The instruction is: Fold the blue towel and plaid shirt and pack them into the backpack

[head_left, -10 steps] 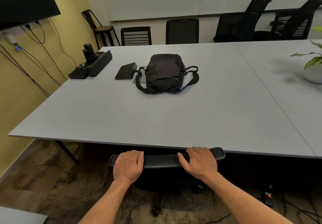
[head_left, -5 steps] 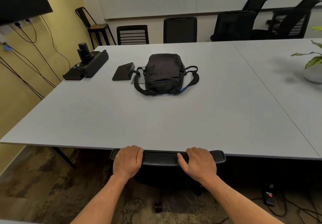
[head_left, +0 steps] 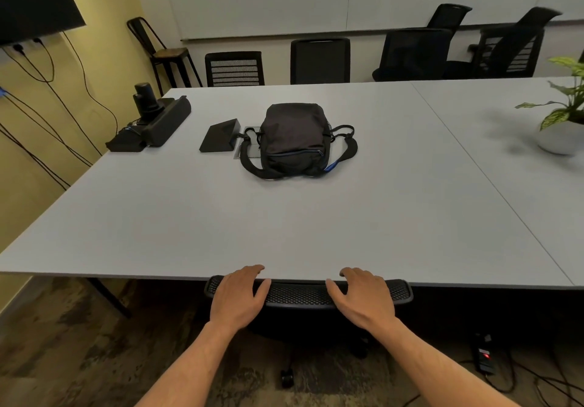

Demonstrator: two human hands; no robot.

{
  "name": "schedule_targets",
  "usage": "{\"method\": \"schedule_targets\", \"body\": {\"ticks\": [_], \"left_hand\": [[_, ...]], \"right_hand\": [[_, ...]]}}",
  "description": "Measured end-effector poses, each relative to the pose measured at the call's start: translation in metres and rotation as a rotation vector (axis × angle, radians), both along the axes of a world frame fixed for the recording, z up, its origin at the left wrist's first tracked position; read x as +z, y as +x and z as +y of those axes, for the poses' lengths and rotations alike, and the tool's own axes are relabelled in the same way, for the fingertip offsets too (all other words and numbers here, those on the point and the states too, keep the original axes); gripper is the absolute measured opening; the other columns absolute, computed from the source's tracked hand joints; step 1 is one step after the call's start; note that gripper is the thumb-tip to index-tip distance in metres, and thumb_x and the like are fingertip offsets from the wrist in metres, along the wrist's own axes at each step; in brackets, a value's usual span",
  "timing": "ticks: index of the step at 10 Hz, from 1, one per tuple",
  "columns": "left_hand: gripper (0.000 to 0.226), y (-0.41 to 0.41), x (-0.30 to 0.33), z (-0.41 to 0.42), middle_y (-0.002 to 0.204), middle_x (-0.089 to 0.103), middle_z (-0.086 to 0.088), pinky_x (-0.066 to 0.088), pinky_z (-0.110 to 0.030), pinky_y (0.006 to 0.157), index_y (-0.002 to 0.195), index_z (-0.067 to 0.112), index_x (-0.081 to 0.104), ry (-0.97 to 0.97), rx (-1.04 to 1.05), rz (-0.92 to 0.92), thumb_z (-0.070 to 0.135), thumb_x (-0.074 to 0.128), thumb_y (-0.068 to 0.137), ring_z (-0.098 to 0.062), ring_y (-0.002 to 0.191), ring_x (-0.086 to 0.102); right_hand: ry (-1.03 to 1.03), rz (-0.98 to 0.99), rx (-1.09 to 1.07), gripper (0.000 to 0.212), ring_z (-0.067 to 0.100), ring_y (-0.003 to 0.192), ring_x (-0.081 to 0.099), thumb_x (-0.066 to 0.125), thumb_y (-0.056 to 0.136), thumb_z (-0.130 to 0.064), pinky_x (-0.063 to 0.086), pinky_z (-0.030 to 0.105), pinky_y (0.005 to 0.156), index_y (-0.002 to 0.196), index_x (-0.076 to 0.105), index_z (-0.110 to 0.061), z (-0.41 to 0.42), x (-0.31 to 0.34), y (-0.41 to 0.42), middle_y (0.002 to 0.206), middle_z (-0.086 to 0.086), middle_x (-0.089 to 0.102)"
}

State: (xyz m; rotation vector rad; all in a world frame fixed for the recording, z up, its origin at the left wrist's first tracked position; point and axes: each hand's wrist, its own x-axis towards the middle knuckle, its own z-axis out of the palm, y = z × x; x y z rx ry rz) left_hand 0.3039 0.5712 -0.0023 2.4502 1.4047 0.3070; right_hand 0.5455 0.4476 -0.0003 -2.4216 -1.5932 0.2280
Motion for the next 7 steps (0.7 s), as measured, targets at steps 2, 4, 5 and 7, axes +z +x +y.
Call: {"method": "schedule_targets", "body": {"ticks": [2,4,5,7], "left_hand": [[0.072,0.006,0.010,0.006,0.163,0.011,0.007,-0.006,-0.032,0.122,0.156,0.025,0.014,-0.077,-0.042,0.095,0.065,0.021,0.097,-0.006,0.149,-0.001],[0.082,0.027,0.015,0.010,0.164,-0.003,0.004,-0.012,-0.039,0.121,0.157,0.019,0.004,-0.058,-0.050,0.179,0.069,0.009,0.093,-0.009,0.149,-0.014],[0.085,0.033,0.017,0.008,0.163,-0.006,0.004,-0.013,-0.040,0.121,0.157,0.019,0.002,-0.066,-0.061,0.181,0.071,0.006,0.091,-0.011,0.148,-0.016],[0.085,0.044,0.021,0.012,0.163,-0.009,0.002,-0.012,-0.040,0.121,0.157,0.018,-0.001,-0.023,-0.068,0.164,0.071,0.007,0.091,-0.011,0.148,-0.017]], "right_hand": [[0.001,-0.042,-0.017,0.086,0.021,0.149,0.018,0.013,0.091,-0.072,0.019,0.043,0.120,0.150,0.035,-0.013,0.015,0.011,0.012,0.158,0.005,0.033],[-0.065,-0.044,-0.006,0.086,0.017,0.152,-0.004,0.009,0.093,-0.070,0.000,0.042,0.123,0.157,0.011,-0.013,0.017,0.016,0.010,0.165,0.003,0.006],[-0.072,-0.035,-0.006,0.086,0.017,0.152,-0.006,0.008,0.093,-0.070,-0.002,0.042,0.123,0.158,0.008,-0.013,0.014,0.018,0.007,0.165,0.003,0.003],[0.014,-0.069,-0.030,0.086,0.016,0.152,-0.007,0.010,0.094,-0.070,-0.003,0.042,0.123,0.157,0.006,-0.013,0.017,0.023,0.010,0.165,0.003,0.003]]}}
